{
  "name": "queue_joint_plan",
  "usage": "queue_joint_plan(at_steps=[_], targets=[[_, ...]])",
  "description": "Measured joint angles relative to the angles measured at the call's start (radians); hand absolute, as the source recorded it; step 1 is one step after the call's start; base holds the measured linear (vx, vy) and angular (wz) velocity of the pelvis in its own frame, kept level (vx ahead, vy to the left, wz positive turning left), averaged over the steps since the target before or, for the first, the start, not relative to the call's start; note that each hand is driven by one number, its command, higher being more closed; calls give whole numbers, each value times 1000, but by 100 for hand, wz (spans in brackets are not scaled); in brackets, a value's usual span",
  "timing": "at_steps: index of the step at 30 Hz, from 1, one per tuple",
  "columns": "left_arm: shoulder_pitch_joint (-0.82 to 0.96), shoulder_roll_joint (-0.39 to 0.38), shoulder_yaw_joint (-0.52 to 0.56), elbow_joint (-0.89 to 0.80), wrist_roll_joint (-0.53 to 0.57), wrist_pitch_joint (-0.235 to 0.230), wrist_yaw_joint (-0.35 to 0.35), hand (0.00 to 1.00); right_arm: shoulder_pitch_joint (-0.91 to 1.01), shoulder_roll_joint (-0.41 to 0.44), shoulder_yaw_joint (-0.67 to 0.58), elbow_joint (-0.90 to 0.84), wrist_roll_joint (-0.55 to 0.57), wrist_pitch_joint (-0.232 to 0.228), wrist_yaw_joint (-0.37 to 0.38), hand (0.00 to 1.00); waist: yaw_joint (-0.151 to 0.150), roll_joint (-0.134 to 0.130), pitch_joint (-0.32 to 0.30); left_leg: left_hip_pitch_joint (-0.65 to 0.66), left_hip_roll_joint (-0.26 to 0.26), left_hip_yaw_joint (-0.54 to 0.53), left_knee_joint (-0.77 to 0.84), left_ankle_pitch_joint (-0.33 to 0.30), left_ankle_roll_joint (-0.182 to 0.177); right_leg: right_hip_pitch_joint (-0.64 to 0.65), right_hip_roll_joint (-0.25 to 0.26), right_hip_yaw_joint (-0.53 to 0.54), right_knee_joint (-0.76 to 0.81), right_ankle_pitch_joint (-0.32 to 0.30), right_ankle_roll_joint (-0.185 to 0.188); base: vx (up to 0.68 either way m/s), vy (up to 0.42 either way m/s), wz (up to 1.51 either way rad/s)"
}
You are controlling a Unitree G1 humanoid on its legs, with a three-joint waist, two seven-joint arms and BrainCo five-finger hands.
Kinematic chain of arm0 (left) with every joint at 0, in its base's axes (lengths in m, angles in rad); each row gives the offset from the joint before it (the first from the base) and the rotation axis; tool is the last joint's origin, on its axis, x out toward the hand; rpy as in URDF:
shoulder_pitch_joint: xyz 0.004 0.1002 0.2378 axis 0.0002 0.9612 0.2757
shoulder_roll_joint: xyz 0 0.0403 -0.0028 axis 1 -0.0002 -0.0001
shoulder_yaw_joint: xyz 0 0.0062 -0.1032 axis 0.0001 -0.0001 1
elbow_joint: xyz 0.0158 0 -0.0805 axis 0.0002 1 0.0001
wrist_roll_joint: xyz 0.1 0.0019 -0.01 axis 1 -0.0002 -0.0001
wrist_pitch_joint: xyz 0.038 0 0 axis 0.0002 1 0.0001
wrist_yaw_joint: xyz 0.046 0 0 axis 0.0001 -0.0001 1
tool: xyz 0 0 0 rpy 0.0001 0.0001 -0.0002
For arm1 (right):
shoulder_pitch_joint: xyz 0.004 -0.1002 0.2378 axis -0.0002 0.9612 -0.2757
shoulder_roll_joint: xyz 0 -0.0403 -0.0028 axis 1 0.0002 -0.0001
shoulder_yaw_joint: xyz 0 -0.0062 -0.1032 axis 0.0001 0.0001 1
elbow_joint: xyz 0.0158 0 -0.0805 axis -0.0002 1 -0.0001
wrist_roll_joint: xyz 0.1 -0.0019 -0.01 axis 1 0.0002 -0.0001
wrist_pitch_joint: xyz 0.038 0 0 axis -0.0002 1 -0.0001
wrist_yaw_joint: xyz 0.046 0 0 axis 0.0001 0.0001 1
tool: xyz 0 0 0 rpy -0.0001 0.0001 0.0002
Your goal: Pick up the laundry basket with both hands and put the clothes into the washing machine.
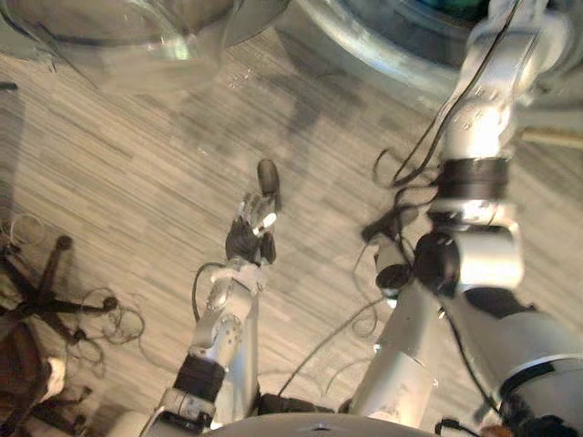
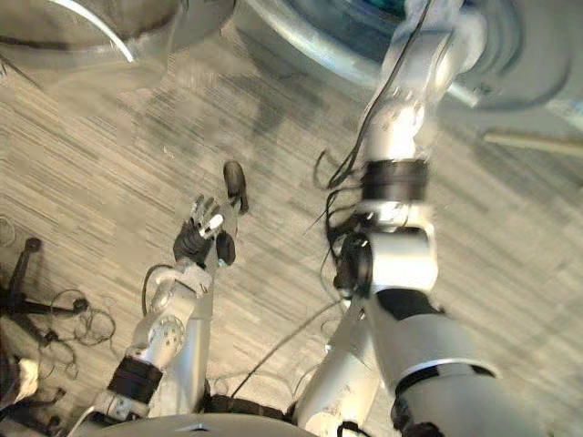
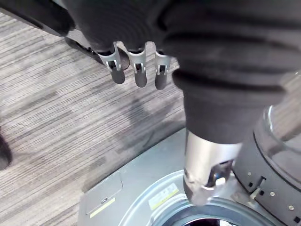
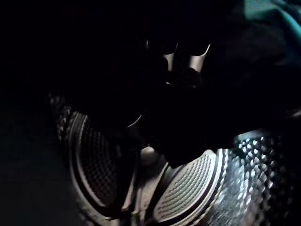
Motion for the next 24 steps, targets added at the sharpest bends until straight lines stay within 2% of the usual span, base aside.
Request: queue_joint_plan(at_steps=[1, 2, 3, 4, 5, 6, 7, 8, 11, 14, 18, 20, 24], targets=[[3, 7, 1, -5, -18, -8, 1, 0, -39, -44, 14, 114, -28, 53, 1, 100, 12, 0, 0, -13, 5, 1, -4, 3, -3, -18, 1, -2, 8, -4, -2, -92, 16, -3], [5, 8, 1, -6, -26, -10, 6, 0, -48, -67, 32, 163, -45, 76, 2, 100, 13, 0, 0, -16, 5, 6, -9, 7, -6, -25, -3, -3, 17, -5, -4, -135, -10, 5], [8, 9, 0, -8, -39, -14, 13, 0, -52, -105, 105, 240, -78, 110, 5, 100, 14, 0, 0, -16, 7, 15, -28, 15, -15, -37, -7, -3, 21, -8, -13, -139, -21, 17], [12, 9, -3, -12, -57, -20, 15, 0, -74, -121, 179, 302, -119, 144, 15, 100, 10, -1, 0, -16, 6, 18, -58, 12, -42, -42, 2, -15, -9, -5, -23, -134, -19, 13], [10, 7, -5, -12, -59, -20, 15, 0, -96, -130, 226, 332, -145, 160, 28, 100, 3, -2, 0, -42, 4, 1, -7, 4, -27, -48, 2, -24, -33, -5, -25, -72, -33, -33], [18, -10, -10, -7, -68, -20, 14, 0, -130, -143, 318, 367, -188, 183, 51, 100, 15, -4, 2, -44, 12, -66, 80, -43, -15, -72, 8, -28, -4, 4, -13, 10, -48, -15], [19, -13, -22, -16, -78, -19, 13, 0, -156, -156, 408, 399, -237, 194, 72, 100, -18, -2, 1, -48, 6, -26, 45, -4, -3, -71, -13, 10, 54, -6, -22, 30, -74, -30], [19, -12, -22, -33, -78, -20, 13, 0, -180, -168, 485, 428, -265, 204, 82, 100, -19, -3, 2, -63, 18, -31, 37, 16, -3, -82, 8, -6, 24, -3, -31, 13, -57, 0], [18, -15, -51, -47, -87, -20, 13, 0, -228, -184, 645, 543, -317, 235, 114, 100, -24, -3, 2, -69, 26, -43, -30, 70, -17, -90, 28, -36, 7, 3, -43, -43, -48, 0], [19, -13, -75, -50, -95, -20, 13, 0, -263, -179, 770, 592, -335, 245, 121, 100, -25, -3, 2, -45, 26, -36, -84, 107, -28, -89, 33, -42, 3, 6, -54, -40, -62, 4], [19, -6, -78, -61, -95, -20, 15, 0, -345, -201, 876, 615, -344, 244, 120, 100, -33, -3, 2, -33, 28, -36, -143, 150, -37, -89, 42, -60, -6, 9, -64, -25, -49, 2], [21, -2, -78, -76, -96, -21, 17, 0, -384, -221, 906, 618, -326, 242, 119, 100, -34, -3, 2, -23, 28, -35, -171, 172, -39, -89, 44, -65, -6, 6, -69, -16, -53, 4], [22, 9, -74, -89, -95, -27, 17, 0, -466, -252, 945, 619, -208, 210, 113, 100, -39, -3, 2, -6, 29, -34, -206, 194, -40, -90, 45, -73, 5, 2, -83, -17, -64, 1]])
